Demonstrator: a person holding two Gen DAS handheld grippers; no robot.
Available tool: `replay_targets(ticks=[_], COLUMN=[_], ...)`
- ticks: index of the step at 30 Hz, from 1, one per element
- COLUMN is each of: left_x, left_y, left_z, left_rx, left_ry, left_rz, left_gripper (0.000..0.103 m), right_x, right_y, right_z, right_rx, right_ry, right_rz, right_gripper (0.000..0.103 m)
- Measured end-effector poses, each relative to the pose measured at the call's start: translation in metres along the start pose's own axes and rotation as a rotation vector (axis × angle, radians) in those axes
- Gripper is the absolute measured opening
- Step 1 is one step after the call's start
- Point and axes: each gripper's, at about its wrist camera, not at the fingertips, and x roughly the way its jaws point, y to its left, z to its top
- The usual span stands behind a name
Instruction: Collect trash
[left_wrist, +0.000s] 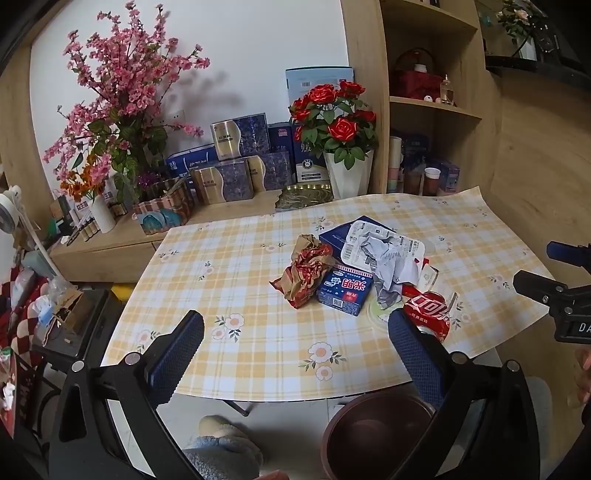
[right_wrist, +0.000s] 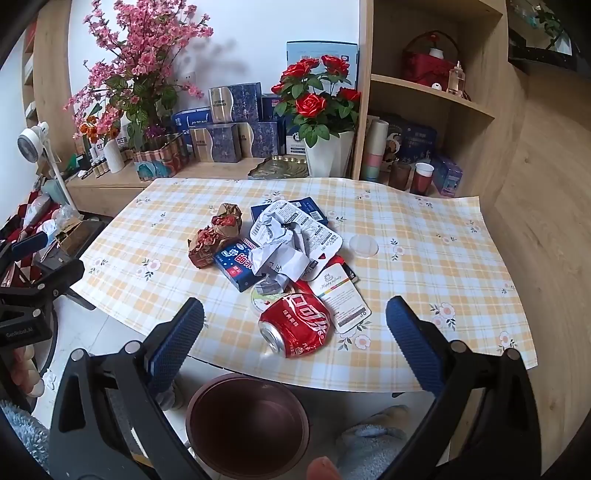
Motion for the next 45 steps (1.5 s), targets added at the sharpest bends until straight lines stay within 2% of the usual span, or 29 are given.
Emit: replay_targets(ticks=[45], left_x=[0.0074], left_y=[0.0002], left_z=[0.0033], left_rx=[0.011], left_ry=[0.037], left_rz=[0.002], left_gripper=[0.098], right_x=[0.0035], right_y=[0.0024], right_z=[-0.004], right_rx=[-0.008], right_ry=[0.015], right_rz=[-0.011], right_gripper=[0.097])
